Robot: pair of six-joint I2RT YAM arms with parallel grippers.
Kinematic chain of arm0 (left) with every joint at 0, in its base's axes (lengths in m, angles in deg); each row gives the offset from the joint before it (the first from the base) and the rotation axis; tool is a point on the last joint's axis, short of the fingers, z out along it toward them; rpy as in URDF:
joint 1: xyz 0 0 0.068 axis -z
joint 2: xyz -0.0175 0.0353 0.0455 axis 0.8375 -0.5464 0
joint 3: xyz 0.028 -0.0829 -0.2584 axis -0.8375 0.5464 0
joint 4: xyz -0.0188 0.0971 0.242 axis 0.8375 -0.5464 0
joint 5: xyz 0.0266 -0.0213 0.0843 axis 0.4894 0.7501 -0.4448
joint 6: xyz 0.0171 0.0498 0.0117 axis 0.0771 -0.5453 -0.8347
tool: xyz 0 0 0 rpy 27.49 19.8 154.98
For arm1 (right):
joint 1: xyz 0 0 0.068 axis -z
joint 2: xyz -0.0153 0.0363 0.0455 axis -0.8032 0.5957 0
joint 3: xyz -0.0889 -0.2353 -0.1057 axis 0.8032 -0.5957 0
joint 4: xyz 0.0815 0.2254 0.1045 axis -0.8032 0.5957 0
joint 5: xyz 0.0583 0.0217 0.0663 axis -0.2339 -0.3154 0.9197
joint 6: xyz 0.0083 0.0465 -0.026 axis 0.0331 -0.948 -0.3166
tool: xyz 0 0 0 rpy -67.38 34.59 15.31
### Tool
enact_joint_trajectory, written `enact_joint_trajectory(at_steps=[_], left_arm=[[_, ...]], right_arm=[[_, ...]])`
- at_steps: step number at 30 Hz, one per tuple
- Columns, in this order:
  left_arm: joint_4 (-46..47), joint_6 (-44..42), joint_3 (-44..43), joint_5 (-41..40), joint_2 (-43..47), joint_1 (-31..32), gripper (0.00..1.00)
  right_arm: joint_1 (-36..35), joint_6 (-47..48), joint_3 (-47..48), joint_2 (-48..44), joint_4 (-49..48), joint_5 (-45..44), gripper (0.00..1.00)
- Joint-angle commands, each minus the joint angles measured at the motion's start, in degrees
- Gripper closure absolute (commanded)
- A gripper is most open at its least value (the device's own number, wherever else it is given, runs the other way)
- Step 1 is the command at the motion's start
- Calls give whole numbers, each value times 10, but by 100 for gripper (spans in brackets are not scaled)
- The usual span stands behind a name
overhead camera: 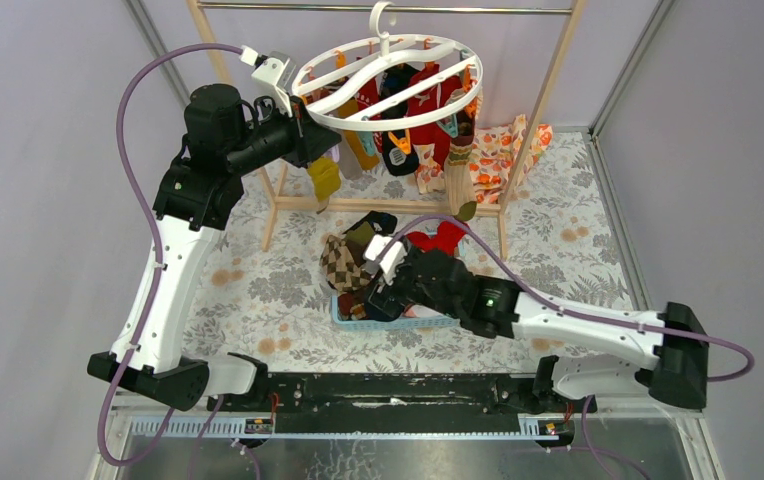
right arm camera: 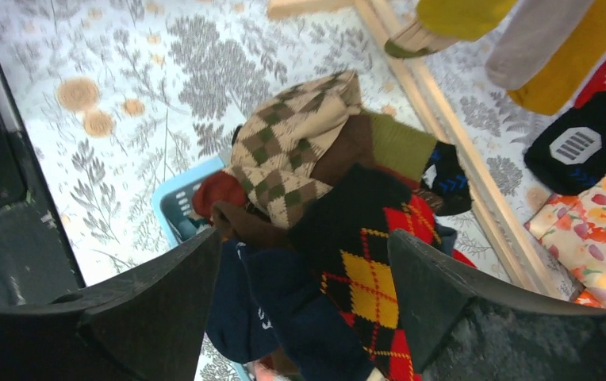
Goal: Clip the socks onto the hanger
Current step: Pick up the sock from the bin.
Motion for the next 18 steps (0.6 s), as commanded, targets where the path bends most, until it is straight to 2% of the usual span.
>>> enact_joint_trajectory(at_steps=[1,9,18], left_arm=[[0,-5,-4,17,5,0,100],[-4,-8,-9,19,5,0,100],[-5,-8,-16,19,4,0,100]], right_arm=[[0,54,-7,26,-73,23,19],[1,84,-12,38,-92,-37,34],[1,106,-20,51,-45,-57,33]])
